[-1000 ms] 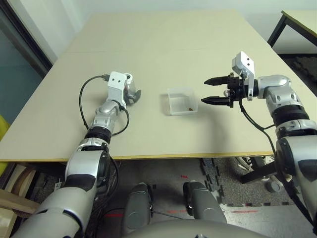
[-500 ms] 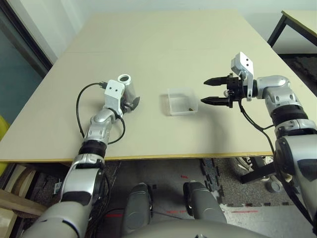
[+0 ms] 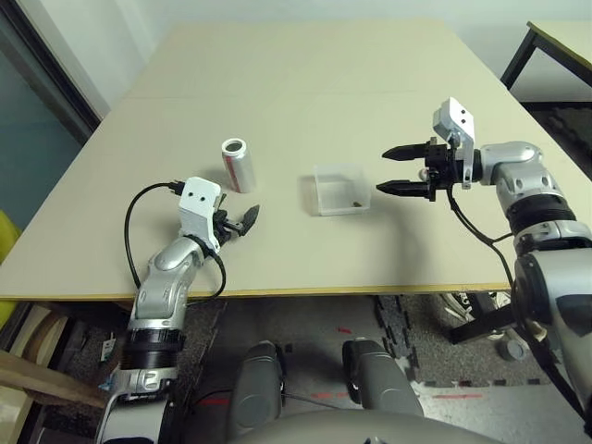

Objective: Pour the medicine from the bottle into the box.

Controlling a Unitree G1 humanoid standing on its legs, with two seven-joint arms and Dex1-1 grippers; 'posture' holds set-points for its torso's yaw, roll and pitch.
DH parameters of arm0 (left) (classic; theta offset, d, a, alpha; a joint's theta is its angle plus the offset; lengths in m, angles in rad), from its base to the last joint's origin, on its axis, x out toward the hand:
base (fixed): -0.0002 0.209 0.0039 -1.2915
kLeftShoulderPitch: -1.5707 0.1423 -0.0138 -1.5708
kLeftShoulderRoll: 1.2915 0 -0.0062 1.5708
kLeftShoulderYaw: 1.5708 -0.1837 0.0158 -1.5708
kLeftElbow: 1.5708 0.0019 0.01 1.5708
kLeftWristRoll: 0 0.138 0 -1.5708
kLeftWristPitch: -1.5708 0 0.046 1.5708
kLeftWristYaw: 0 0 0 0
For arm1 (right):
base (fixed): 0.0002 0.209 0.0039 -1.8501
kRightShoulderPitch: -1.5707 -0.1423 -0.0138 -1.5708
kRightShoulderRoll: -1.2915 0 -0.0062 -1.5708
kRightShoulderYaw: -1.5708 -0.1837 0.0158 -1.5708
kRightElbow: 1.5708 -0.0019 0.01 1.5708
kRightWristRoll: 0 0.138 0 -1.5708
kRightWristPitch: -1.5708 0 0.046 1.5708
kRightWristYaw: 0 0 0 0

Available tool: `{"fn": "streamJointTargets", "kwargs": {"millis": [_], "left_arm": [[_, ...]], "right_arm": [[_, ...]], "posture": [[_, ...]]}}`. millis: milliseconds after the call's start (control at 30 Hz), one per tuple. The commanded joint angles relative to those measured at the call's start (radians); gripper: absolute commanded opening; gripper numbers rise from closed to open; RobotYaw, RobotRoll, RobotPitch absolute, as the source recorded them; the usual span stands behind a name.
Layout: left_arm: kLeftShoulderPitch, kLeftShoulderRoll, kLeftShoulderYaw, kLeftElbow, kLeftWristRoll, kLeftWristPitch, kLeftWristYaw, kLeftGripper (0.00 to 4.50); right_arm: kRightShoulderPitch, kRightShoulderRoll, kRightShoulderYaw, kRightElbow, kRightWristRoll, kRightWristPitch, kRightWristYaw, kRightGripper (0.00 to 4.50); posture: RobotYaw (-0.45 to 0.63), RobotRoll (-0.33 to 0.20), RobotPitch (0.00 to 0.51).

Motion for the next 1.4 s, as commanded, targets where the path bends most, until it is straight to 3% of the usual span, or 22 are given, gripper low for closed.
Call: {"fn": "streamJointTargets", "kwargs": {"millis": [33,267,467,833,1133,1400], "left_arm": [[0.012,0.059,0.084,0.031,-0.010,-0.016,0.019,4.48],[-0.058,0.196,0.176,0.200,-0.008,-0.063,0.004,4.48],[-0.233,0.260,0.182,0.453,0.006,-0.122,0.007,4.48],[-0.498,0.299,0.111,0.829,0.057,-0.267,-0.010,4.48],[-0.556,0.302,0.085,0.947,0.068,-0.325,-0.016,4.48],[-0.588,0.332,0.086,1.006,0.068,-0.342,-0.018,4.48]], "right_arm": [[-0.003,-0.028,-0.041,0.022,0.007,0.029,-0.085,4.50],[0.033,-0.089,-0.099,0.024,0.013,0.057,-0.207,4.50],[0.049,-0.105,-0.156,-0.009,0.028,0.056,-0.347,4.50],[0.124,-0.161,-0.277,-0.043,0.055,0.007,-0.702,4.50],[0.251,-0.175,-0.324,-0.109,0.079,-0.015,-0.753,4.50],[0.276,-0.163,-0.329,-0.127,0.101,-0.016,-0.766,4.50]], "posture": [[-0.10,0.000,0.084],[-0.09,0.000,0.098],[-0.10,0.000,0.106],[-0.16,0.000,0.111],[-0.19,0.000,0.120],[-0.19,0.000,0.120]]}}
